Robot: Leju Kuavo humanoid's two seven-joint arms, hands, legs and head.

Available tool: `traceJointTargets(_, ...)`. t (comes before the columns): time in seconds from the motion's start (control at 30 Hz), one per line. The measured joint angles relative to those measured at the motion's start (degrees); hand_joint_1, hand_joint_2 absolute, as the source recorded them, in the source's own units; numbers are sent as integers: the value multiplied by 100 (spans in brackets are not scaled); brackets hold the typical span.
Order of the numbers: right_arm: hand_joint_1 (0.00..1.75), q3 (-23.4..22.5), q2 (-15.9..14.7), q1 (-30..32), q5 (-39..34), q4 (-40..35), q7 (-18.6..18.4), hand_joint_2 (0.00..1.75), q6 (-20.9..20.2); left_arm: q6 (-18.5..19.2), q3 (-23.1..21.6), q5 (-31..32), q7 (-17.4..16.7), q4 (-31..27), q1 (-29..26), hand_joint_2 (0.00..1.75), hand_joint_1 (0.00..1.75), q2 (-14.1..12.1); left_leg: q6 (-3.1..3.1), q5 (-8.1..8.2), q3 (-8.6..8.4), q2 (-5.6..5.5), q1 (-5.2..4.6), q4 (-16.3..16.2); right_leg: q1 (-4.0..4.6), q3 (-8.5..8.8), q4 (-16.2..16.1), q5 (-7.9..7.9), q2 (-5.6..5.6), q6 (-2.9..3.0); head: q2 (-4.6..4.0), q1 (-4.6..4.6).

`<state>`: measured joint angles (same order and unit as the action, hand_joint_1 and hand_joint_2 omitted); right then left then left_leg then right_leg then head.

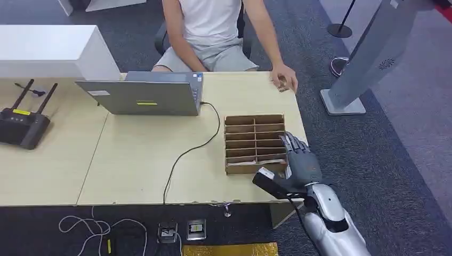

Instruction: Pass the card to the sensor for recognition and then transmit it.

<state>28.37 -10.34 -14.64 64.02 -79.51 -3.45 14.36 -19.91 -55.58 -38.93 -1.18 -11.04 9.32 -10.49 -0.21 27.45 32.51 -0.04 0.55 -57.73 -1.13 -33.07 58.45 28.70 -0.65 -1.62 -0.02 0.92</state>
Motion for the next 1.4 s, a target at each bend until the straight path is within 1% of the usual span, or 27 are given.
traceJointTargets(0.03,161,0,24,-18,-9,52,26,175,15,0,0,0,0,0,0,0,0,0,0,0,1,0,0,0,0,0,0,0,-1,0,0,2)
traceJointTargets(0.07,173,0,46,-37,-24,87,50,175,28,0,0,0,0,0,0,0,0,0,0,0,1,0,0,0,0,0,0,0,0,0,0,0)
traceJointTargets(0.1,175,-2,78,-62,-55,139,72,175,37,-2,0,0,0,0,0,0,0,0,0,0,1,0,0,0,0,0,0,0,0,0,0,2)
traceJointTargets(0.53,175,-11,328,-364,-199,564,230,175,65,2,0,-26,0,0,1,0,0,11,0,0,0,0,0,0,0,-1,0,0,0,0,0,2)
traceJointTargets(0.83,175,-44,376,-431,-236,726,293,175,107,-5,0,-59,0,0,0,0,0,24,0,0,0,0,0,0,0,0,0,0,-1,0,0,2)
traceJointTargets(1.03,175,-94,376,-449,-278,881,378,175,229,-13,0,-59,0,0,-2,0,0,35,0,0,0,0,0,0,0,0,0,0,0,0,0,2)
traceJointTargets(1.4,175,-181,376,-466,-280,1018,393,175,256,-20,0,-57,0,0,-1,0,0,37,0,0,-2,0,0,0,0,1,0,0,1,0,0,2)
